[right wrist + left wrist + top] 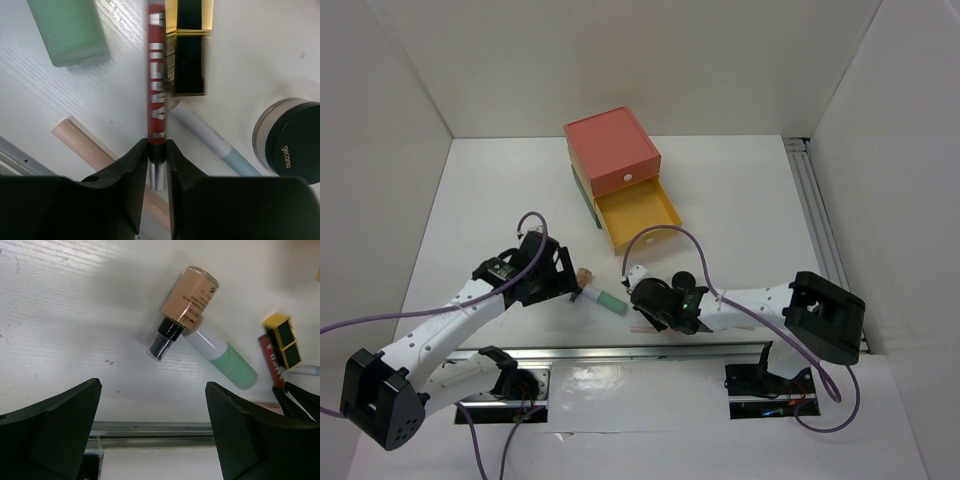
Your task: Organize the makeup
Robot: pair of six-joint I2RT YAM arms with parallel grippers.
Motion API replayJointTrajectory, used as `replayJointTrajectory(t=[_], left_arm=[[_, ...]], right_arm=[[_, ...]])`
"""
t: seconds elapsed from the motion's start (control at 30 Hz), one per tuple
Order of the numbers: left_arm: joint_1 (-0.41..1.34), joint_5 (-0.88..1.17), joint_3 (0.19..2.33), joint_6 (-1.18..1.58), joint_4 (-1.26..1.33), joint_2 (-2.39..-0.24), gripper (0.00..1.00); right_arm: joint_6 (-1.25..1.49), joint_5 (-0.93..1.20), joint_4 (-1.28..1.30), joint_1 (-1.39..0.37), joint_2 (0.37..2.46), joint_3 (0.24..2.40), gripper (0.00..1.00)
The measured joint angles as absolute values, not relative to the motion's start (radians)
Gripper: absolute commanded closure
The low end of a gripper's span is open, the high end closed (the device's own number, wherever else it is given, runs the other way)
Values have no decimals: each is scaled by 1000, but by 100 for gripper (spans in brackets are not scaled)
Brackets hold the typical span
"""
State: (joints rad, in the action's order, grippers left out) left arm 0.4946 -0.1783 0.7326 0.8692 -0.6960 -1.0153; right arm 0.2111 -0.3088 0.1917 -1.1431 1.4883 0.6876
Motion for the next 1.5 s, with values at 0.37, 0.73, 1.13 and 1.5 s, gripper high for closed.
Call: replayJointTrajectory(t=[0.37,0.73,1.13,1.5], left_arm=[[505,-190,751,870,-702,-1038,1],[506,-202,794,868,-707,-1067,1],[506,-232,869,865,-727,-1030,0],[506,-222,870,812,-733,-1000,0]], right_arm=[[134,-319,195,-1143,1496,708,87],[36,-356,271,-1143,1429,879,91],[-231,-393,256,-1003,1358,1107,91],[-651,-120,247,-756,1596,1233,77]])
